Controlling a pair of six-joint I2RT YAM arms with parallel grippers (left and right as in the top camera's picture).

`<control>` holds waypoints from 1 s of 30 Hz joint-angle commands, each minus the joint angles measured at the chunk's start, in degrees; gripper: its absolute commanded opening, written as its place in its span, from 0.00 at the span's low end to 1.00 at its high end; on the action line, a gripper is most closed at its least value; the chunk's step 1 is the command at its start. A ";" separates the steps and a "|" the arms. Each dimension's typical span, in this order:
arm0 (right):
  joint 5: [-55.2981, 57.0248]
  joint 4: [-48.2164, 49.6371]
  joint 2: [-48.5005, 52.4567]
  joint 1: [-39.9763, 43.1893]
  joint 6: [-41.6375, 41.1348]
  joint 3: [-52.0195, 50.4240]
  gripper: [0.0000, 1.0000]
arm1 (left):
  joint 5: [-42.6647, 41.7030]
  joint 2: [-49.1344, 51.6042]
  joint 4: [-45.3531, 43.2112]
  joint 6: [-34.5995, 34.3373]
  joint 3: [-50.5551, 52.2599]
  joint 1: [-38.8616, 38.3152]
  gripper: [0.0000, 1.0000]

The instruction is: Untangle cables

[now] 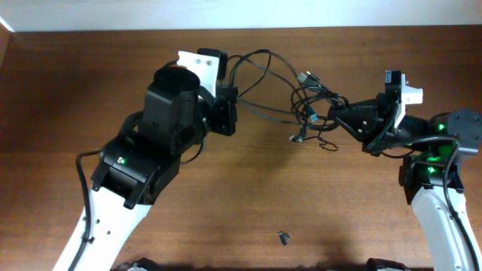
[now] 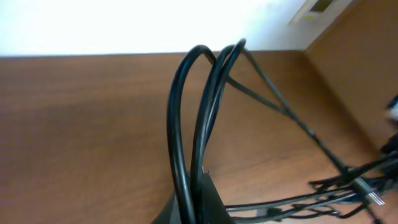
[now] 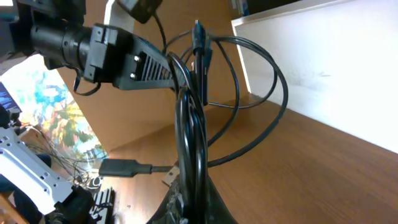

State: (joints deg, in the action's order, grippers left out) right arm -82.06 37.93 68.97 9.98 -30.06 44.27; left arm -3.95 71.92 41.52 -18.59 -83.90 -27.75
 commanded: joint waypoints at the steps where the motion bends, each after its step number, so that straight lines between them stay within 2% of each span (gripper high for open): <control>1: -0.85 0.17 0.04 0.57 -0.17 0.85 0.04 | 13.25 -0.26 4.02 -0.02 -0.59 1.27 0.00; 4: -0.83 0.17 0.04 0.55 -0.17 0.85 0.04 | 16.02 -0.26 6.49 -0.02 -0.59 1.27 0.02; 5: -0.85 0.17 0.04 0.55 -0.17 0.85 0.04 | 16.00 -0.24 6.71 0.00 -0.59 1.29 0.20; 6: -0.85 0.17 0.04 0.55 -0.17 0.83 0.04 | 16.04 -0.26 7.34 0.04 -0.59 1.27 0.47; 8: -0.83 0.17 0.04 0.57 -0.17 0.85 0.04 | 18.25 -0.26 8.87 1.77 -0.59 1.27 0.70; 10: -0.83 0.17 0.04 0.55 -0.17 0.85 0.04 | 24.02 -0.24 10.88 1.70 -0.59 1.29 0.92; 11: -0.83 0.17 0.04 0.55 -0.17 0.85 0.04 | 24.81 -0.26 10.91 1.70 -0.59 1.29 1.00; 22: -0.83 0.15 0.04 0.55 -0.20 0.83 0.04 | 19.32 -0.24 10.62 1.49 -0.59 1.27 1.00; 24: -0.81 0.17 0.04 0.55 -0.17 0.85 0.04 | 13.51 -0.13 9.66 1.51 -0.59 1.27 0.87; 26: -0.85 0.17 0.04 0.55 -0.20 0.85 0.04 | 6.91 0.46 8.24 1.68 -0.59 1.27 0.83; 27: -0.92 0.17 0.04 0.55 -0.20 0.83 0.04 | -0.09 1.53 6.67 6.12 -0.59 1.27 0.84; 30: -3.21 0.48 0.04 0.55 -0.17 0.85 0.04 | -12.09 4.24 5.40 19.34 -0.59 1.27 0.92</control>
State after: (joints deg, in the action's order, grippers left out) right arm -82.98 37.82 68.97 10.22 -30.04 44.25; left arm -1.76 73.58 47.53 -11.81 -83.90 -26.55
